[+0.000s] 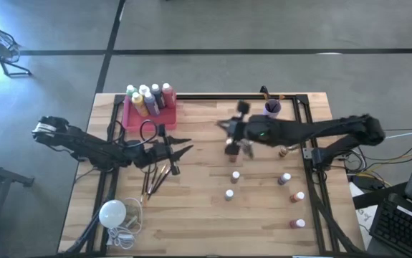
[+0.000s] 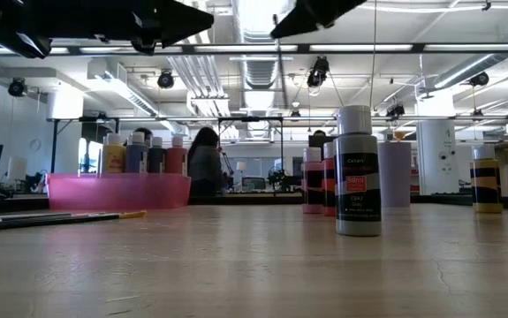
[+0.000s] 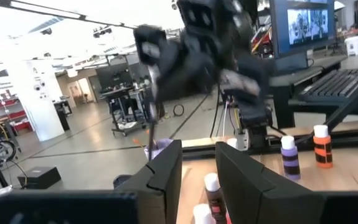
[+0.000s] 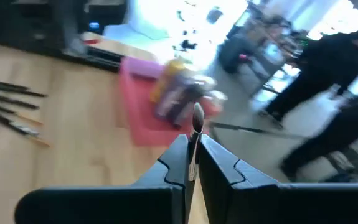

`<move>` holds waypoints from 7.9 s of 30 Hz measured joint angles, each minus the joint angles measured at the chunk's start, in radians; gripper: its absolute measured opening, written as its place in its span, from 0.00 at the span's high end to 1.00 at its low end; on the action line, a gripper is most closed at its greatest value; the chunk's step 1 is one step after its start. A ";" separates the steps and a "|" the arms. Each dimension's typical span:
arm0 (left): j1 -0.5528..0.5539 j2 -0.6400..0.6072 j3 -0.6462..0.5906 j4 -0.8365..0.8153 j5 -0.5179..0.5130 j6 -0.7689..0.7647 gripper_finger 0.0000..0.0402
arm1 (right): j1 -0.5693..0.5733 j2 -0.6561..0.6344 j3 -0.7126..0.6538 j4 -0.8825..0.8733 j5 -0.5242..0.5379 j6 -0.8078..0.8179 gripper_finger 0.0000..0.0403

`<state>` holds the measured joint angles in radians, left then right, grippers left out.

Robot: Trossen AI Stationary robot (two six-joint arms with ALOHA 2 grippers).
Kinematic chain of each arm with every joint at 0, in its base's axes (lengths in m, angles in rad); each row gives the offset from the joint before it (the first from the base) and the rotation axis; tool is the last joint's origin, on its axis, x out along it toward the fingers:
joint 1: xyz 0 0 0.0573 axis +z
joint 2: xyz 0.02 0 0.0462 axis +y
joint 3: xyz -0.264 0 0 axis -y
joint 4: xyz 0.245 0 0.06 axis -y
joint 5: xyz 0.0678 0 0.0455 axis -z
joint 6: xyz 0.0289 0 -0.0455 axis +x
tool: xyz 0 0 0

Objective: Pick & Place Paint Supplies
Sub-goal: Put the silver paint brush into the purple cup, then put the gold paint brush into the purple cup

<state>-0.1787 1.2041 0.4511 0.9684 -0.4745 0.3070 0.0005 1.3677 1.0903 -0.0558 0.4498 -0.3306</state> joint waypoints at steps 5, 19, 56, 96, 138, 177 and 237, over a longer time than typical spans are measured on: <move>0.000 0.000 -0.001 -0.044 0.001 0.000 0.74 | -0.049 -0.166 0.000 -0.139 0.022 0.058 0.95; 0.000 0.000 -0.001 -0.097 0.001 0.000 0.74 | -0.301 -0.367 -0.013 -0.403 0.022 0.125 0.96; 0.000 0.000 -0.001 -0.096 0.002 0.000 0.74 | -0.719 -0.455 -0.323 -0.284 -0.278 0.203 0.96; 0.000 0.000 -0.001 -0.096 0.002 0.000 0.74 | -0.820 -0.476 -0.638 -0.016 -0.354 0.298 0.96; 0.000 0.000 -0.001 -0.096 0.002 0.000 0.74 | -0.819 -0.476 -0.638 -0.022 -0.354 0.361 0.89; 0.000 0.000 -0.001 -0.097 0.002 0.000 0.74 | -0.741 -0.541 -0.400 0.020 -0.822 0.402 0.69; -0.011 0.058 0.395 -1.587 0.118 -0.775 0.68 | -0.232 -0.233 -0.397 0.386 -0.842 0.226 0.98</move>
<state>-0.1894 1.2624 0.8464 -0.6183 -0.3565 -0.4684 -0.2310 1.1347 0.6937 0.3305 -0.3918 -0.1046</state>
